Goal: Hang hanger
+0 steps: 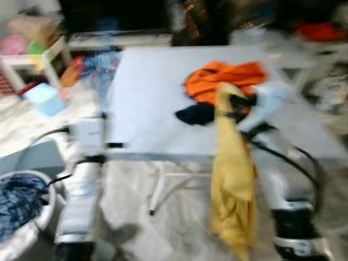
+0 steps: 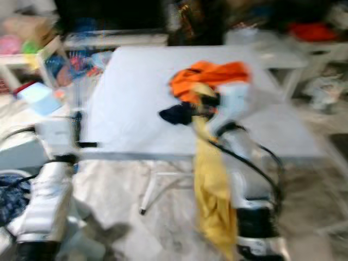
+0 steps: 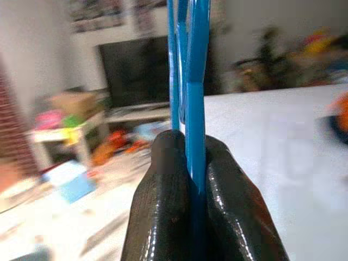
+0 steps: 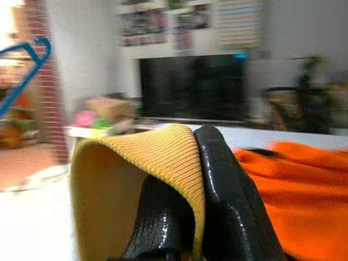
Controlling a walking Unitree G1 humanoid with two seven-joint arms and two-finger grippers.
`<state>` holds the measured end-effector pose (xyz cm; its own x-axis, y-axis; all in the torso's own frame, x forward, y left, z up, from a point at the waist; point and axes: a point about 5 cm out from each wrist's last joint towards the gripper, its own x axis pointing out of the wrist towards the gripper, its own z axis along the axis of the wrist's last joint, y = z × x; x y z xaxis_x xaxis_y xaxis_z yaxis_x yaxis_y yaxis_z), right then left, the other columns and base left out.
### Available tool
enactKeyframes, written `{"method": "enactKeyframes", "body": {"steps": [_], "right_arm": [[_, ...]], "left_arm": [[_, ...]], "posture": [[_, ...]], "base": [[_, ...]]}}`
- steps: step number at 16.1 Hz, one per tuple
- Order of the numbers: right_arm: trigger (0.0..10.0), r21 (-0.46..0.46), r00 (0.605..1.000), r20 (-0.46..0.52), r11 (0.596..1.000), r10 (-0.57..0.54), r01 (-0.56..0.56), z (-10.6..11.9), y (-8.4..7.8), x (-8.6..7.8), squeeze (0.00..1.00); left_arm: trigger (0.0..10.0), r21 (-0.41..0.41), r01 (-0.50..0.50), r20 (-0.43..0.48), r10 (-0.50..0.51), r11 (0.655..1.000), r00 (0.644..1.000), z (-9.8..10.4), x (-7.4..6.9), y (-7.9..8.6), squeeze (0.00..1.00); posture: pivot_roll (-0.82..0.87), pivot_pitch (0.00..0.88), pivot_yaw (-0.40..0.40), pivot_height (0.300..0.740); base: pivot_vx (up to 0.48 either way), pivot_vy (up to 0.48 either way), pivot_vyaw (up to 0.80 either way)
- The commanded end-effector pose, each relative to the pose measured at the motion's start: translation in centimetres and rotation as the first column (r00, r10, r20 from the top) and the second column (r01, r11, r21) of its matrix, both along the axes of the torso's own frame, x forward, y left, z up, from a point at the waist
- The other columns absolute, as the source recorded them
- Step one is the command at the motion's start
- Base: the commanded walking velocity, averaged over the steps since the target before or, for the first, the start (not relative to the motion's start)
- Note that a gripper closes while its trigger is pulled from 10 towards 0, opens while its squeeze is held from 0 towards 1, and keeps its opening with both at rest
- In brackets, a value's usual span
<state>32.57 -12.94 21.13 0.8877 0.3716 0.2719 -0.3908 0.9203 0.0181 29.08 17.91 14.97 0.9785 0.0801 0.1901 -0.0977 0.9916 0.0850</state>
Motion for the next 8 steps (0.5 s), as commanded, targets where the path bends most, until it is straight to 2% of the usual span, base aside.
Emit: {"method": "enactKeyframes", "body": {"steps": [1,7,8], "right_arm": [[10.0,0.000,0.999,0.024,0.999,-0.042,0.042,0.38,-1.22,0.12,0.00],[10.0,0.013,0.997,0.023,0.998,-0.070,0.069,0.25,-1.55,0.42,0.00],[10.0,0.011,0.997,0.022,0.997,-0.078,0.077,0.17,-1.63,0.51,0.00]], "left_arm": [[10.0,0.001,0.037,0.021,-0.037,0.999,0.999,0.51,0.17,-1.15,0.00],[10.0,-0.003,0.057,-0.002,-0.057,0.998,0.998,0.19,0.37,-1.55,0.00],[10.0,-0.018,0.058,-0.009,-0.058,0.998,0.998,0.04,0.33,-1.74,0.00]], "posture": [[-0.08,0.000,0.031,0.740],[-0.09,0.000,0.032,0.740],[-0.09,0.000,0.030,0.740]], "base": [[0.458,0.000,0.00],[0.421,0.000,0.00],[0.000,0.000,0.00]]}}
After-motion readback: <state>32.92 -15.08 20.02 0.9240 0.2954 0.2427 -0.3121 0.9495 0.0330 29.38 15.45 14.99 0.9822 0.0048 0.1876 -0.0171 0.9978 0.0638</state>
